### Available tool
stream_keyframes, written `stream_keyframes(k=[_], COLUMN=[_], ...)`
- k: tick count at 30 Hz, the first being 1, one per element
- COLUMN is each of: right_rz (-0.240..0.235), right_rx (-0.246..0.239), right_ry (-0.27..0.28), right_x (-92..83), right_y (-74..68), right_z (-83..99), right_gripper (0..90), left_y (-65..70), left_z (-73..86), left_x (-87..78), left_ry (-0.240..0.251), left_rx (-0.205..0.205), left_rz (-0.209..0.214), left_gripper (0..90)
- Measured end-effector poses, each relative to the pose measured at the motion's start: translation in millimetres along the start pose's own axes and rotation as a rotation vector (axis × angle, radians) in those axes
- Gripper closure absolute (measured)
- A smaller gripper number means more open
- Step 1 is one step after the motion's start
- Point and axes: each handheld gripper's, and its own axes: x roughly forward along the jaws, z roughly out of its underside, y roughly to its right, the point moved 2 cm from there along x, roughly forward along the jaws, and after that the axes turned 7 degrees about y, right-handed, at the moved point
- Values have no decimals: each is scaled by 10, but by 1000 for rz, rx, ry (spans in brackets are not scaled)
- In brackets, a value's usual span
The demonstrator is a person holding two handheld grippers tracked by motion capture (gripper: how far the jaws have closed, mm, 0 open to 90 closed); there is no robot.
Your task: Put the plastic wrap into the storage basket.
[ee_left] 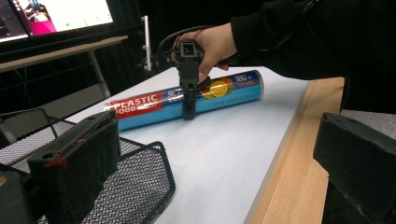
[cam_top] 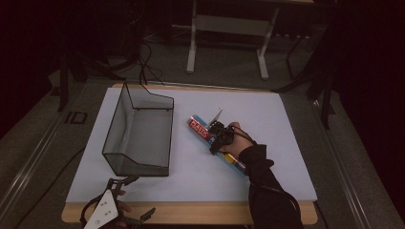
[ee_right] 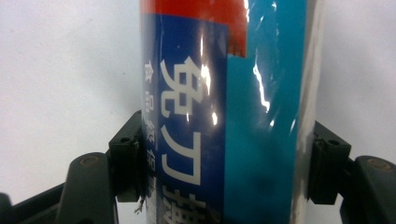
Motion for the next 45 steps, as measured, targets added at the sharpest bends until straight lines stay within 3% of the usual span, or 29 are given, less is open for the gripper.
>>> stream_keyframes(k=[3, 9, 13, 20, 23, 34, 45], right_rz=[-52, -47, -47, -16, -13, 4, -19], right_rx=[45, 90, 148, 199, 208, 253, 286], right_ry=[17, 94, 166, 287, 314, 501, 636], right_x=[-32, -227, -468, -764, -824, -1039, -1224], right_y=[19, 72, 123, 145, 135, -40, -295], right_z=[-3, -62, -145, -253, -278, -483, -759], right_gripper=[316, 316, 316, 316, 316, 316, 316], left_y=[-10, -2, -7, -9, -11, -18, -24], left_z=[1, 1, 4, 6, 6, 9, 4], left_x=[0, 6, 9, 14, 16, 32, 22], left_ry=[1, 1, -2, -2, -2, -1, 3], left_rx=[-5, -1, -2, -4, -3, -4, -3], left_rz=[-2, -1, -3, -2, -2, 4, 5], left_gripper=[13, 14, 13, 13, 13, 14, 13])
